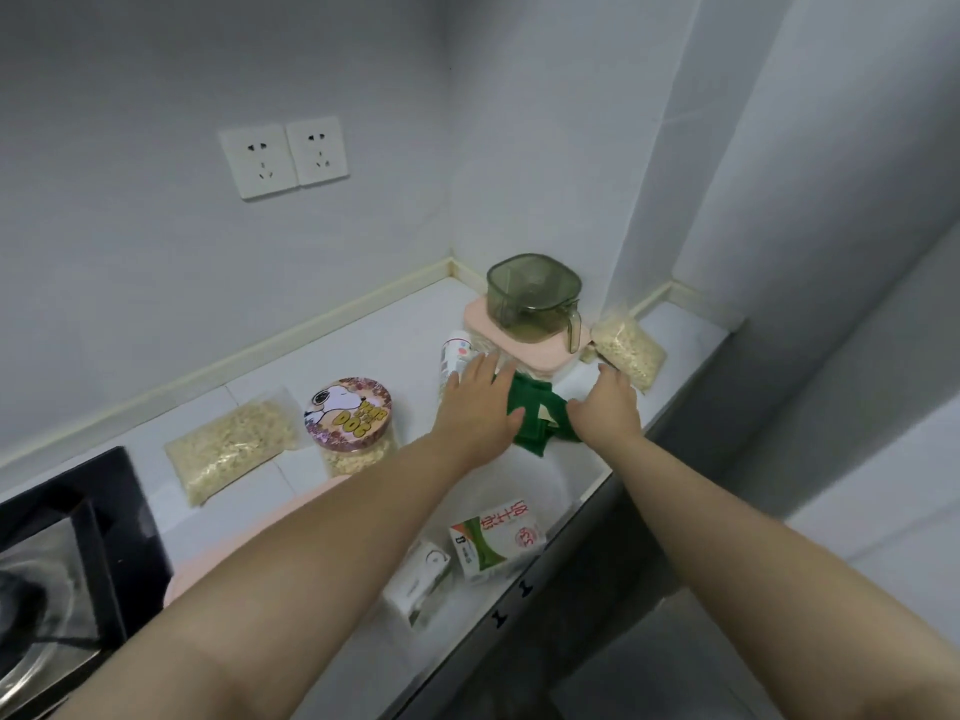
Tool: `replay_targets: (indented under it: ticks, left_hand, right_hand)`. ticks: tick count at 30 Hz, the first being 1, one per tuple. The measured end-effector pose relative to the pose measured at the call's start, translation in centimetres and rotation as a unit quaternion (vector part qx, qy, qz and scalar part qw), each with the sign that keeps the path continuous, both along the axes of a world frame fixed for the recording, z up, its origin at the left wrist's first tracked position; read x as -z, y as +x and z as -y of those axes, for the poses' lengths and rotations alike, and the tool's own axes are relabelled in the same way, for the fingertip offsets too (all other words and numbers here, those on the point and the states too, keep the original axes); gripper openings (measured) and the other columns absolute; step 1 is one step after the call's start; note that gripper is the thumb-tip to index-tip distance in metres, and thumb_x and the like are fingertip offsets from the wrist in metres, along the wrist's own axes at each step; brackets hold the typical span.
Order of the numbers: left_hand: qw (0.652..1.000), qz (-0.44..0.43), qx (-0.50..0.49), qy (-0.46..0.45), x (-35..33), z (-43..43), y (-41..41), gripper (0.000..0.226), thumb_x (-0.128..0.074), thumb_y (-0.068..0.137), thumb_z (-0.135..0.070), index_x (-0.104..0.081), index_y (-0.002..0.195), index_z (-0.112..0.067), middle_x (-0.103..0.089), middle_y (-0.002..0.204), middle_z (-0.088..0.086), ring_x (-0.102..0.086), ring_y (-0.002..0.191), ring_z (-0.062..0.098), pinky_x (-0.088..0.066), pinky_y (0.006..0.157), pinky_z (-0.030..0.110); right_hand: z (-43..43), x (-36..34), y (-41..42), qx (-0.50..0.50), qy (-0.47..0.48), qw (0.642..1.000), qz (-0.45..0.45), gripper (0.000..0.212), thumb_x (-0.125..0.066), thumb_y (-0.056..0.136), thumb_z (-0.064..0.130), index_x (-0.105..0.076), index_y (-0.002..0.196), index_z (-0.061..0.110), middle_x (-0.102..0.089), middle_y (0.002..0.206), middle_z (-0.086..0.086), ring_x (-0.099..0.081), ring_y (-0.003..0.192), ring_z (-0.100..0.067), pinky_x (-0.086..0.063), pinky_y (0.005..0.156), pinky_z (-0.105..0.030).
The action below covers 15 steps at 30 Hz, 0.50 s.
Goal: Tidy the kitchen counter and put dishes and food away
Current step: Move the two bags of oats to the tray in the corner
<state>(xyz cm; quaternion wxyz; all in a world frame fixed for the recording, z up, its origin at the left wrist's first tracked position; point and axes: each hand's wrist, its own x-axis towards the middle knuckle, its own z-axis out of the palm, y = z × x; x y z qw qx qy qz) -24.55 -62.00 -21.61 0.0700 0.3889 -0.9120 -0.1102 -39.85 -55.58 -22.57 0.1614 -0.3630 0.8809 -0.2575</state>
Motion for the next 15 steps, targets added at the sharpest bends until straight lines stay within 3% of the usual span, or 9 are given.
replay_targets:
  ticks: [3,5,8,11,15]
  left_hand:
    - [1.0,-0.019,-0.019,0.014,0.5,1.9,-2.7,0.064,-0.047,0.095,-0.036,-0.018,0.149,-0.017,-0.018,0.157,0.007,-0.015,0.144,0.025,-0.017,0.117,0.048]
    - [0.998,-0.033,-0.035,0.04,1.2,3.5,-4.3,0.064,-0.048,0.094,-0.035,-0.019,0.149,-0.017,-0.018,0.157,0.007,-0.016,0.144,0.026,-0.018,0.117,0.048]
    - [0.997,-0.036,-0.036,0.059,2.5,5.8,-5.9,0.065,-0.046,0.095,-0.034,-0.016,0.15,-0.016,-0.013,0.158,0.008,-0.011,0.145,0.027,-0.014,0.118,0.047]
    - [0.997,-0.04,-0.036,0.059,3.8,8.3,-7.0,0.064,-0.044,0.096,-0.034,-0.015,0.15,-0.015,-0.011,0.158,0.008,-0.009,0.146,0.027,-0.008,0.118,0.045]
    - [0.995,-0.059,-0.036,0.065,5.5,10.3,-7.8,0.065,-0.044,0.096,-0.033,-0.013,0.15,-0.016,-0.012,0.158,0.007,-0.008,0.146,0.026,-0.005,0.118,0.044]
  right_hand:
    - [3.2,1.1,-1.8,0.148,-0.044,0.982,0.112,0.062,-0.055,0.085,0.012,-0.03,0.142,0.005,-0.035,0.142,-0.016,-0.038,0.128,-0.033,-0.04,0.102,-0.043]
    - [5.4,1.9,-2.9,0.224,-0.042,0.963,0.141,0.059,-0.054,0.088,0.013,-0.03,0.142,0.006,-0.034,0.143,-0.016,-0.038,0.128,-0.033,-0.039,0.099,-0.042]
    - [8.1,3.5,-5.4,0.236,-0.054,0.964,0.108,0.047,-0.052,0.09,0.015,-0.041,0.135,0.006,-0.039,0.138,-0.015,-0.042,0.122,-0.033,-0.042,0.099,-0.042]
    - [11.0,4.7,-8.5,0.232,-0.083,0.965,0.088,0.03,-0.049,0.093,0.021,-0.057,0.114,0.001,-0.058,0.118,-0.017,-0.056,0.104,-0.033,-0.048,0.089,-0.038]
    - [14.1,5.2,-11.8,0.262,-0.087,0.955,0.113,0.038,-0.047,0.097,0.028,-0.059,0.112,-0.005,-0.063,0.111,-0.019,-0.058,0.106,-0.034,-0.036,0.075,-0.029]
